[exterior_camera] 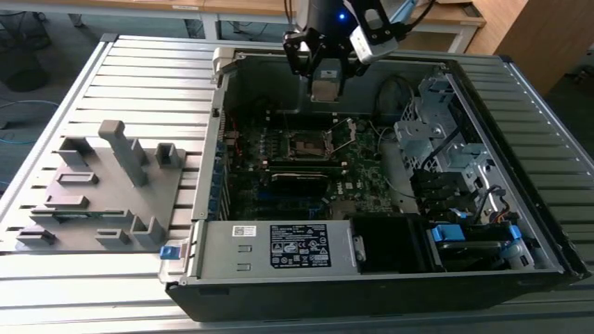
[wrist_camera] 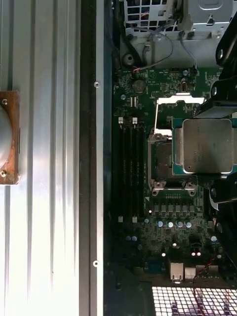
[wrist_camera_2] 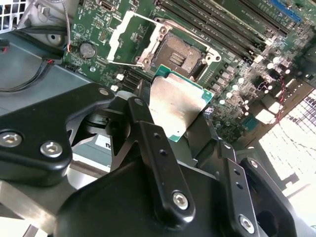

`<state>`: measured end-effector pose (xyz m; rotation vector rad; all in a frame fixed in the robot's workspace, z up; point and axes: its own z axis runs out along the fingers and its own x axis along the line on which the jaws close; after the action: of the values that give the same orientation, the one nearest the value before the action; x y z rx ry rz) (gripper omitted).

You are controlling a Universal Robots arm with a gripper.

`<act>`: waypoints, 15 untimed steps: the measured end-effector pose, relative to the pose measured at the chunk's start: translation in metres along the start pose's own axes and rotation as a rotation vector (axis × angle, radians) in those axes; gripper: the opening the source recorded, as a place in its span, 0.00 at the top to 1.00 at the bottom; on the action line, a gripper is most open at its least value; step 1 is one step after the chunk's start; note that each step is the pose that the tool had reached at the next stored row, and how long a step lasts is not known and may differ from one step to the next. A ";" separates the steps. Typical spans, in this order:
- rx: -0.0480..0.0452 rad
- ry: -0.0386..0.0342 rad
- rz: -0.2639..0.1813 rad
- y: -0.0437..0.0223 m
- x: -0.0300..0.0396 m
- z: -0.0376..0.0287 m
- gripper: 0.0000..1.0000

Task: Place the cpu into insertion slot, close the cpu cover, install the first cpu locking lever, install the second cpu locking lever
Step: 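Place the cpu into insertion slot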

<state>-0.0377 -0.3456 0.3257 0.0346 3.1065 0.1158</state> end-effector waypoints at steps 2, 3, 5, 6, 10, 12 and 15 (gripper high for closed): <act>0.0002 0.0001 0.000 -0.0001 0.0002 0.0023 0.46; 0.0002 0.0000 0.000 -0.0002 0.0003 0.0031 0.46; 0.0010 0.0002 0.000 -0.0003 0.0004 0.0035 0.46; 0.0011 0.0002 0.000 -0.0003 0.0004 0.0036 0.46; 0.0017 0.0000 0.000 -0.0005 0.0005 0.0074 0.46; 0.0018 0.0000 0.000 -0.0007 0.0006 0.0102 0.46; 0.0023 0.0002 0.000 -0.0008 0.0007 0.0108 0.46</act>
<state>-0.0380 -0.3456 0.3148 0.0345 3.1069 0.1123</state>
